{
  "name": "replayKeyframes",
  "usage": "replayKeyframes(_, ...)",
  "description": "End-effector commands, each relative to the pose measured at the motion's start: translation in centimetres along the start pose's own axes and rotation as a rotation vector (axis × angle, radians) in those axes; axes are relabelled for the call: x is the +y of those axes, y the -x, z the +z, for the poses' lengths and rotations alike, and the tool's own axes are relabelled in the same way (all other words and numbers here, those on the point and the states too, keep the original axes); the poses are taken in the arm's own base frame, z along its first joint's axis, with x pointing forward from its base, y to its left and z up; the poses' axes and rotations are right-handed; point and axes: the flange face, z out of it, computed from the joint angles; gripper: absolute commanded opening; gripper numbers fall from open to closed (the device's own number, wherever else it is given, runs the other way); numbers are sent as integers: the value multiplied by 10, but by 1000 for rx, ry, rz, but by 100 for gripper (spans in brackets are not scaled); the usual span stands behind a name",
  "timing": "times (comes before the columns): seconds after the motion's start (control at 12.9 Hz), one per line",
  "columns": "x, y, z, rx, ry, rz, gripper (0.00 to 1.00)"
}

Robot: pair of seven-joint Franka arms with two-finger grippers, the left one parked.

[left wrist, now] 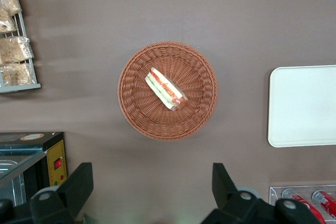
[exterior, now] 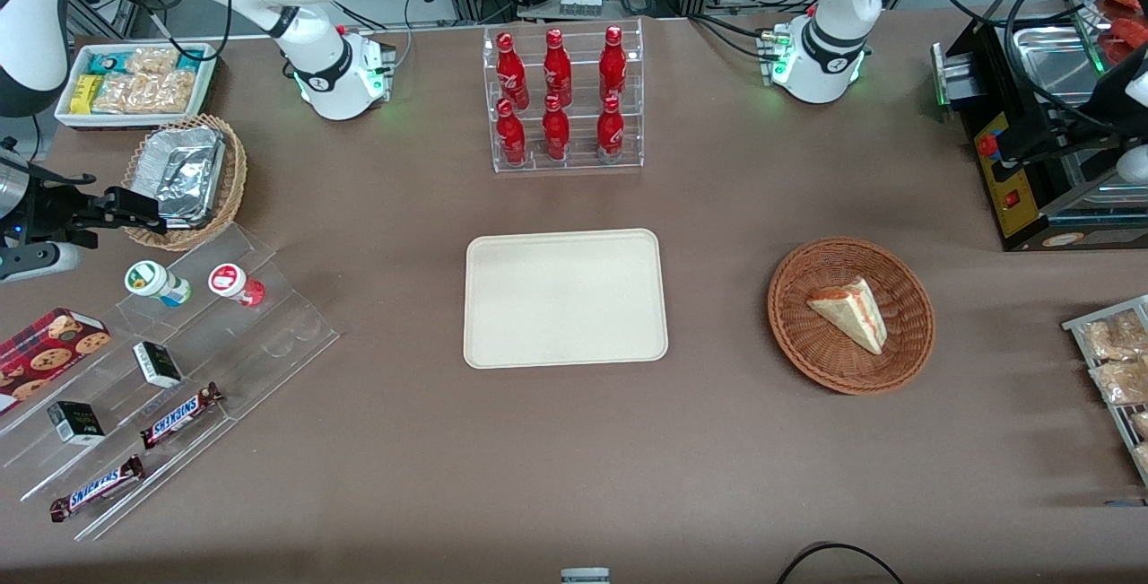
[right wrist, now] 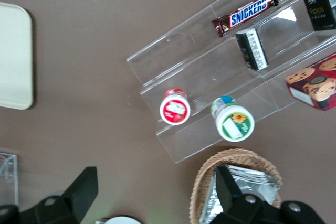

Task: Place green gum on tray
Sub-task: 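Move the right gripper toward the green-lidded gum tub on the acrylic rack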

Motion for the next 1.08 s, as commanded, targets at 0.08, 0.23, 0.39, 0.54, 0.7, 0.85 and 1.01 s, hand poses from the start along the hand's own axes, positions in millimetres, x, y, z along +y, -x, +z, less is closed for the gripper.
replayKeyframes(0.08, 44, 14, 26, 50, 40, -174, 100)
replayKeyframes(0.23, 61, 18, 46, 77, 53, -218, 100)
replayKeyframes(0.39, 70, 20, 62, 94, 65, -259, 100)
replayKeyframes(0.54, 69, 21, 81, 96, 68, -289, 100)
replayKeyframes(0.7, 76, 26, 104, 126, 83, -310, 100)
replayKeyframes(0.85, 84, 26, 117, 163, 105, -319, 100)
replayKeyframes(1.01, 88, 22, 127, 172, 108, -312, 100)
